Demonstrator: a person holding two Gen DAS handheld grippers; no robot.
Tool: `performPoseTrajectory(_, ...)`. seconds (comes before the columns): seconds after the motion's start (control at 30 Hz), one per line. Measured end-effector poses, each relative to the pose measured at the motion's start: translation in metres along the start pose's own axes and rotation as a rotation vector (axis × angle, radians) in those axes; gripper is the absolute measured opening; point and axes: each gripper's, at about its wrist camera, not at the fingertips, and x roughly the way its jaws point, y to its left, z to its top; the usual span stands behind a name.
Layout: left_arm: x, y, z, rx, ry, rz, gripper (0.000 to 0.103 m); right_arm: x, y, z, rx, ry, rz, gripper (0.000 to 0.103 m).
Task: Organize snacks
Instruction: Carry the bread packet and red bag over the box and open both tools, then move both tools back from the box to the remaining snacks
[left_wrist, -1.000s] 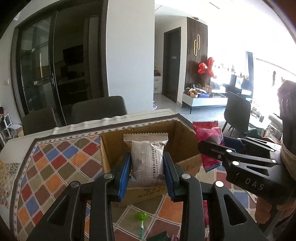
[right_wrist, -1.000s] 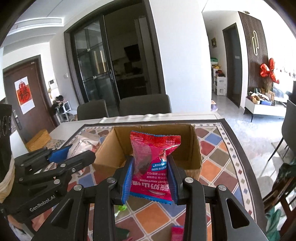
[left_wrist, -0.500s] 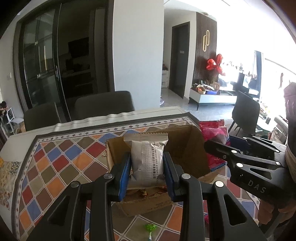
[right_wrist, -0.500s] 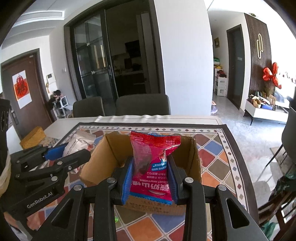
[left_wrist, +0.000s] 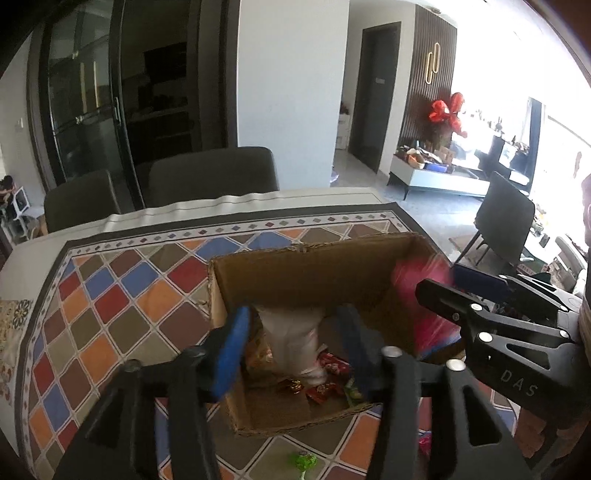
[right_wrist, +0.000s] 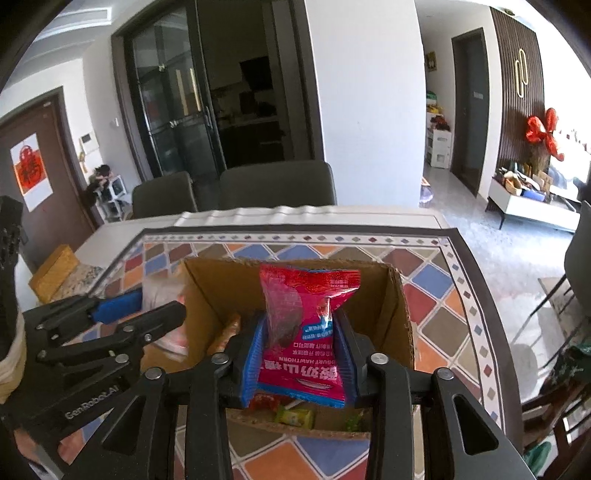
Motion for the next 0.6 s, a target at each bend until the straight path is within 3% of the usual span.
performPoseTrajectory(0.07, -0.006, -0.003, -0.004, 0.014, -0.013, 0.024, 0.057, 0.001, -0.002, -0.003, 0.009, 0.003, -0.012, 0.051)
performPoseTrajectory(0.6, -0.068, -0.02, -0.043, 0.063, -0.107, 0.036, 0.06, -0.05, 0.009, -0.041, 0.005, -0.066, -0.034, 0.052)
